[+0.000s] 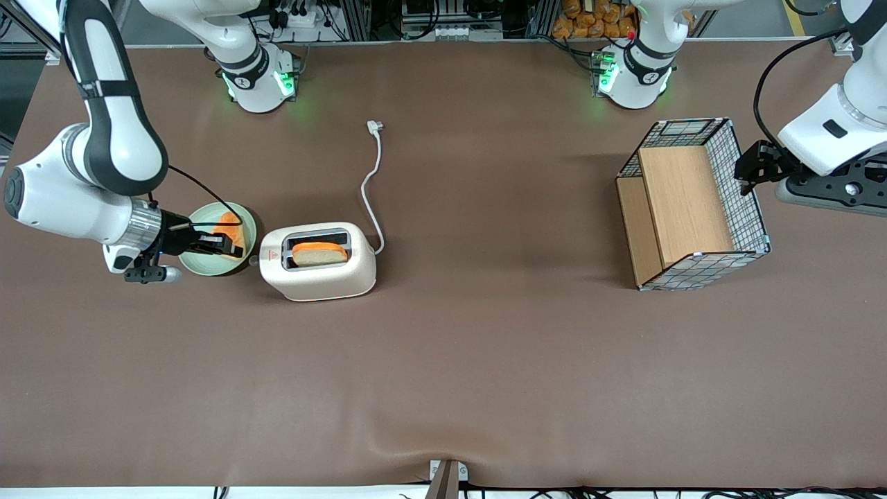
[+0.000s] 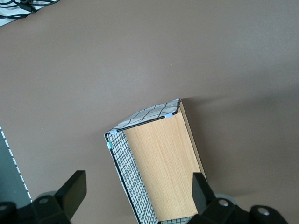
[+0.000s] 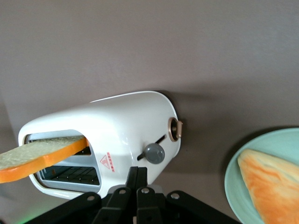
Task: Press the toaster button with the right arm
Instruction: 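Lower the right gripper onto the toaster's lever beside the knob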
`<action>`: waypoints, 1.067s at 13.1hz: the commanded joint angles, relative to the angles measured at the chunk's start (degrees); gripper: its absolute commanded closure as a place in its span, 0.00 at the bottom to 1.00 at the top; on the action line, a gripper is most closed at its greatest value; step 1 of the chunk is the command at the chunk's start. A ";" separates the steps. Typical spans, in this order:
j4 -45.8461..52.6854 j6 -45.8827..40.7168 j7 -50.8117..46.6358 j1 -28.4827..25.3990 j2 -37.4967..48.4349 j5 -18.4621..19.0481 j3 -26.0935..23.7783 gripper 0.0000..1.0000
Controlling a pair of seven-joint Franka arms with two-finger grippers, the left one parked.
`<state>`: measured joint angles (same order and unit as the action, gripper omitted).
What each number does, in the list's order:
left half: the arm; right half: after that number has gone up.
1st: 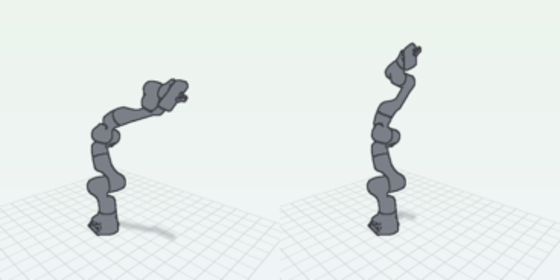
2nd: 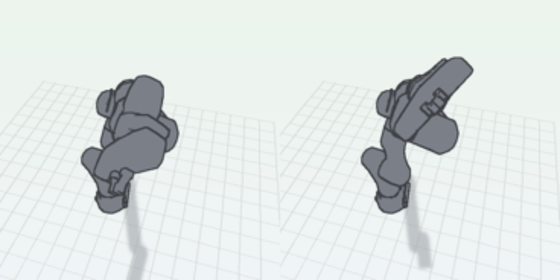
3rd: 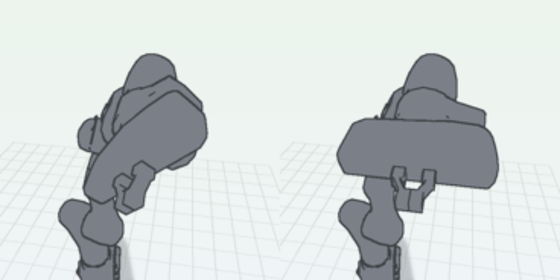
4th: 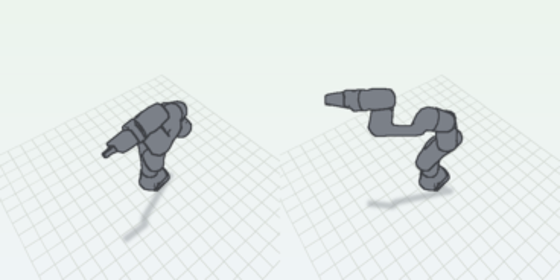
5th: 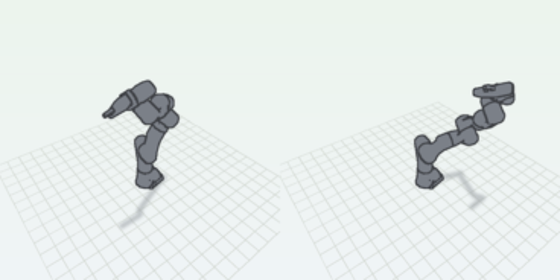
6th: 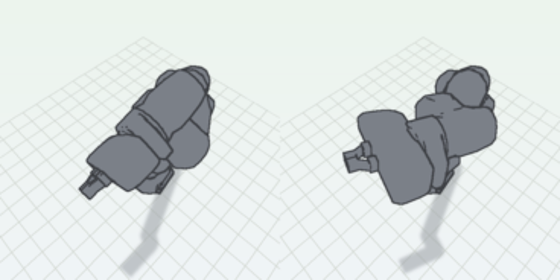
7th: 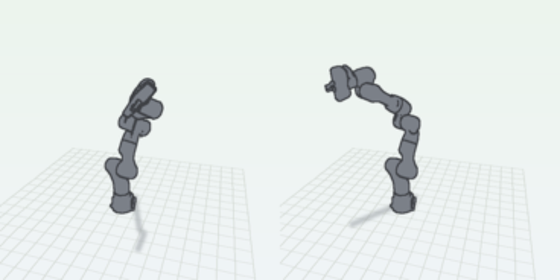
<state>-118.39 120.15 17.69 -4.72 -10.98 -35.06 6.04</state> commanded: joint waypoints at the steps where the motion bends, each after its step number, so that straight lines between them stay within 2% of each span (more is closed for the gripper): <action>1: -0.53 0.88 10.58 2.69 -2.55 -6.32 -0.33 1.00; 8: -0.26 0.35 11.40 2.70 -3.61 -11.07 -0.42 1.00; 14: -0.18 0.88 11.40 1.65 -5.45 -13.09 -0.42 1.00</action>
<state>-118.41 120.17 27.10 -2.64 -15.54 -45.33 5.76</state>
